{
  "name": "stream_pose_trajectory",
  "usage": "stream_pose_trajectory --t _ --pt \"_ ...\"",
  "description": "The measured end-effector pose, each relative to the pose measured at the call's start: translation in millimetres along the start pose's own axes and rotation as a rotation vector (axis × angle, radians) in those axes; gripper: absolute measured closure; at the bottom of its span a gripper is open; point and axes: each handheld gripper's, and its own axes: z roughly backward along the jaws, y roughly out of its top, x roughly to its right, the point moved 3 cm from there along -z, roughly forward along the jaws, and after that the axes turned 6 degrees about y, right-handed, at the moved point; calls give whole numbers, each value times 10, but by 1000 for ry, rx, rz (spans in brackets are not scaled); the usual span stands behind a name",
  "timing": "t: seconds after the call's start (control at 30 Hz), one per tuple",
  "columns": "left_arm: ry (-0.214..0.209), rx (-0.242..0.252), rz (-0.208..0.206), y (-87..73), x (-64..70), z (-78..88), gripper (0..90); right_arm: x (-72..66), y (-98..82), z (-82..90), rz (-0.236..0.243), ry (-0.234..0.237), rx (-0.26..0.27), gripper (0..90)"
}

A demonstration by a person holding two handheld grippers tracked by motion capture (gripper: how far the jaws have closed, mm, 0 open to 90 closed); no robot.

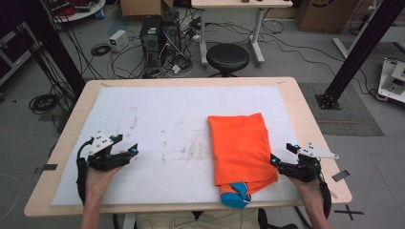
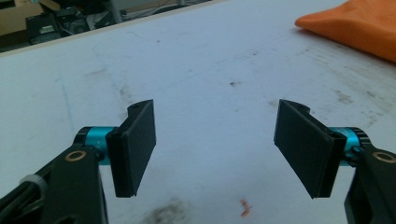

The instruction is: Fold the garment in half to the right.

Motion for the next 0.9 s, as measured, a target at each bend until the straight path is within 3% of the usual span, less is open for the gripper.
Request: stream_pose_trajectory --t 0.27,0.43,0.6,0.9 --pt "52 -5 21 -115 -251 202 296 2 19 21 -3 3 13 206" --pt "68 -10 42 -186 -336 285 296 1 17 37 -13 3 16 206" --pt "75 3 56 -167 -351 296 296 6 18 45 -16 4 18 206" --pt "68 7 43 -110 -326 275 296 9 20 56 -22 10 13 206"
